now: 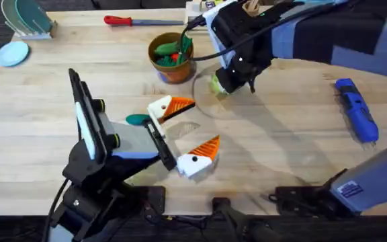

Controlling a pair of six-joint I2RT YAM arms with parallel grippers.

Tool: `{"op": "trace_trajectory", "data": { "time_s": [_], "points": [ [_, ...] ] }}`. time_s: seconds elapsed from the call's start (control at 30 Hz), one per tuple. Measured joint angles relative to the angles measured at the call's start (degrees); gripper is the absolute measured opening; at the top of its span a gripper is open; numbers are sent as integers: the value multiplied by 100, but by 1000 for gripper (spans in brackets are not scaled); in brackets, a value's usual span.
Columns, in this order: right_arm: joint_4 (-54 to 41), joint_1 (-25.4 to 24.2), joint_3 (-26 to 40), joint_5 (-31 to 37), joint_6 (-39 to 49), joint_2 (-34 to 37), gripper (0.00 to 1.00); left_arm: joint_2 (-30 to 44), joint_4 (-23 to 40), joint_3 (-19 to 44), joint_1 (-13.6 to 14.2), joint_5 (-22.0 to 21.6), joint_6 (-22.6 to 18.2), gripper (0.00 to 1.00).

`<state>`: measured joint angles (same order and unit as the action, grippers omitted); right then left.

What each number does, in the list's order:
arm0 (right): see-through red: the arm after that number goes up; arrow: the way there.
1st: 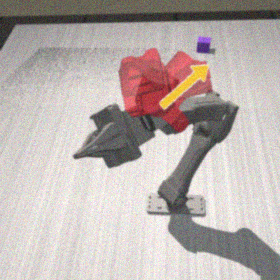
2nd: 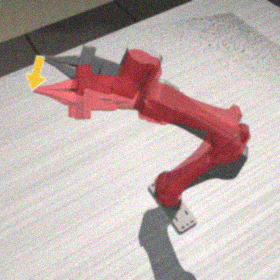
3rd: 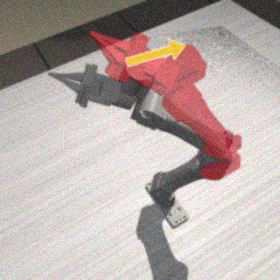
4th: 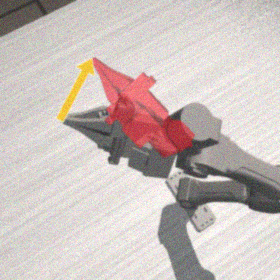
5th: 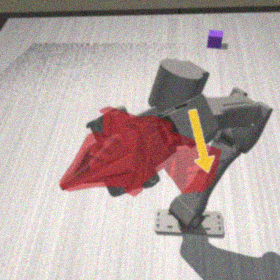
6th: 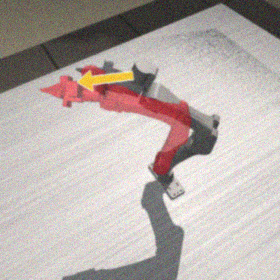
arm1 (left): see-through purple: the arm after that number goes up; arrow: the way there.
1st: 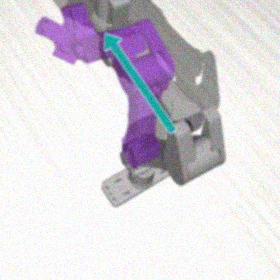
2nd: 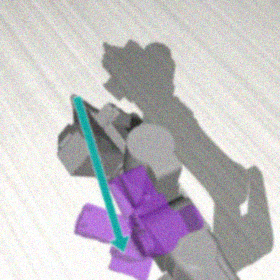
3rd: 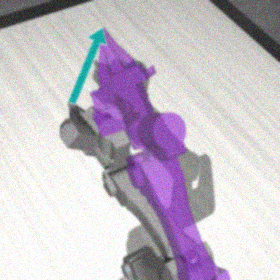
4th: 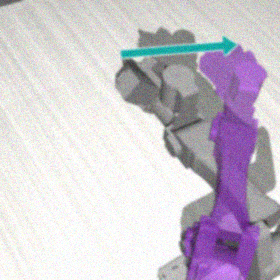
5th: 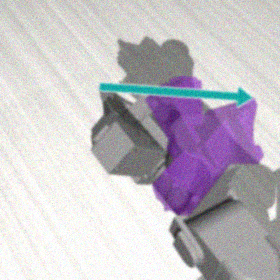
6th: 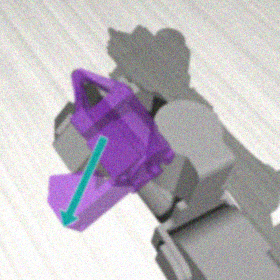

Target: Pick up the gripper from the table and insert it into the empty holder that is missing its gripper. Then pick up a screw, insert it into the mounting hole, and use the screwdriver to tighten it. Finally, clean up the table by picking up the vegetable and placing it into the bucket.

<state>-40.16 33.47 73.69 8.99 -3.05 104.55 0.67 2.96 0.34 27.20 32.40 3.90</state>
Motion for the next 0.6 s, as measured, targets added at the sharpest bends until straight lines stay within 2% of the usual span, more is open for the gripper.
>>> {"op": "trace_trajectory", "data": {
  "time_s": [0.27,0.6],
  "points": [
    [-220,0,145,0,0,-113,7,0,0,0,0,0,-1,993],
    [-639,66,617,0,0,-1218,7,1,0,0,0,-1,-1,993]
  ]
}}
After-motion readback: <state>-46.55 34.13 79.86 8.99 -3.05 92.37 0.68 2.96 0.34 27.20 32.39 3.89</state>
